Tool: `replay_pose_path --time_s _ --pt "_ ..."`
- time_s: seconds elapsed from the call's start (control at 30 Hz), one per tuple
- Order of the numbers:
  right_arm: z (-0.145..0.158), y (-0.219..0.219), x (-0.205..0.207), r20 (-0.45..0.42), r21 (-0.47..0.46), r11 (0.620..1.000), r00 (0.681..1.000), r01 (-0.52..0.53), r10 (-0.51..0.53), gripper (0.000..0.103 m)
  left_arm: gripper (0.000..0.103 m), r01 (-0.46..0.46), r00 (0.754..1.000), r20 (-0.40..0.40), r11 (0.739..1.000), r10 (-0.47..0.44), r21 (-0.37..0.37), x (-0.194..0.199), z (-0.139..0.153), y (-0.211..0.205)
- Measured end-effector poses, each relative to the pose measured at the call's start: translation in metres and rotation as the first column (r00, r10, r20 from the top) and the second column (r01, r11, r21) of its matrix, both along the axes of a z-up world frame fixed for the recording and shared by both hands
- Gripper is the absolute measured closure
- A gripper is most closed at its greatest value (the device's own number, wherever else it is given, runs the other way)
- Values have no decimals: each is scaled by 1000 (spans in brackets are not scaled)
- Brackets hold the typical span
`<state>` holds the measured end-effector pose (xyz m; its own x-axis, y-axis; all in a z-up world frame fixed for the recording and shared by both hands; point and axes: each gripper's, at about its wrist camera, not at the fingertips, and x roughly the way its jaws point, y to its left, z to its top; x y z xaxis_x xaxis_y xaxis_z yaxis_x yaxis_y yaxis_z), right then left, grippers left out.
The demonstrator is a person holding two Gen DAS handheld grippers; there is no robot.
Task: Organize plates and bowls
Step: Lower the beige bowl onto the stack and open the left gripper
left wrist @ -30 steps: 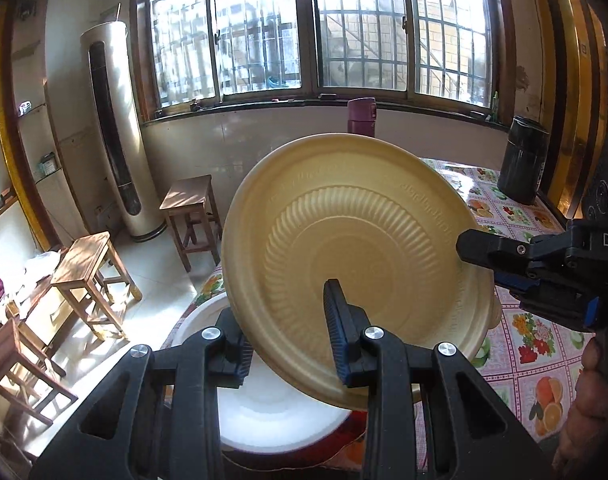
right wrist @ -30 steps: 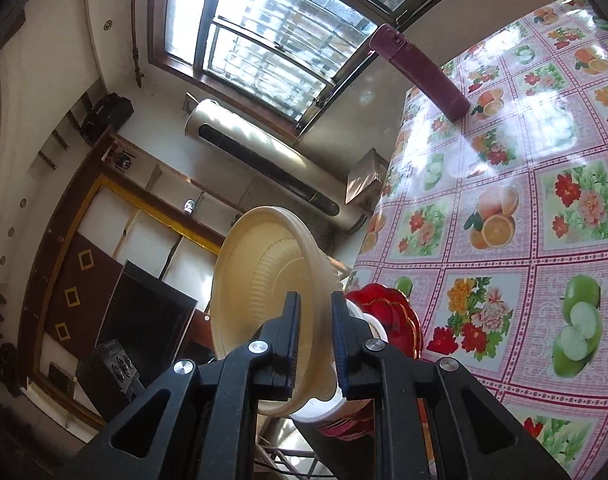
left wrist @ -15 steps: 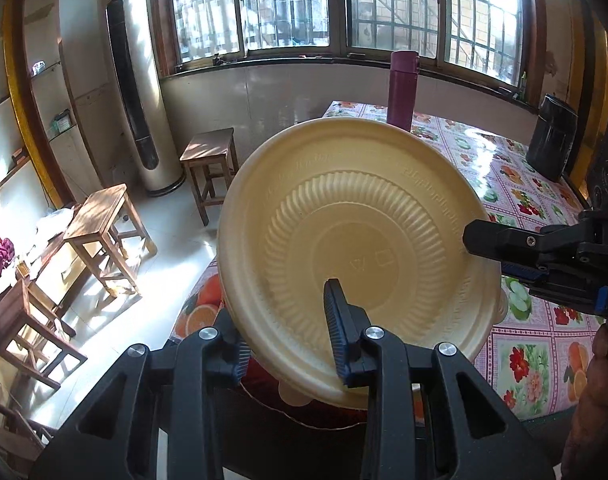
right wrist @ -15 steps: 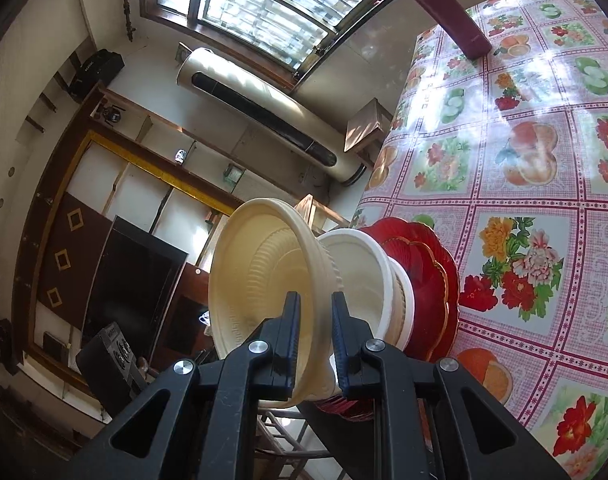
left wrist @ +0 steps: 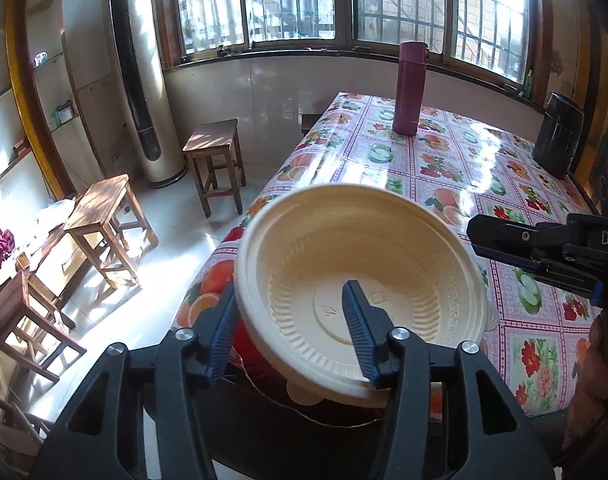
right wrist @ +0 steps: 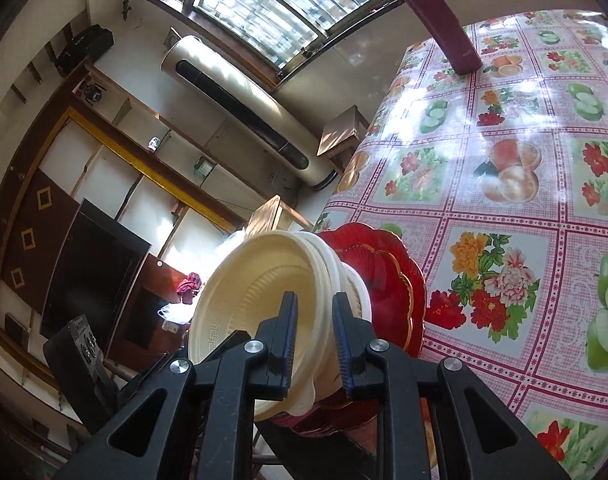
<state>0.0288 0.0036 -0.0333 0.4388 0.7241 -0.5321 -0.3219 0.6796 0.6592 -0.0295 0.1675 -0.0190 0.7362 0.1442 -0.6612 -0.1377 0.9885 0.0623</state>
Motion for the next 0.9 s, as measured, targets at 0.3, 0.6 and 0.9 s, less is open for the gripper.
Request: replay_pose_path --time_s 0.3,0.6,0.9 --pt "14 -24 -12 89 20 1000 996 22 -24 56 18 -89 985 160 987 68 130 -20 24 3" --pt "27 -31 -46 225 16 999 974 -44 39 43 18 -121 987 119 984 105 132 -17 20 -1" --pt "47 -33 -76 353 13 998 934 -56 48 10 18 -137 986 111 981 122 137 -19 21 -9"
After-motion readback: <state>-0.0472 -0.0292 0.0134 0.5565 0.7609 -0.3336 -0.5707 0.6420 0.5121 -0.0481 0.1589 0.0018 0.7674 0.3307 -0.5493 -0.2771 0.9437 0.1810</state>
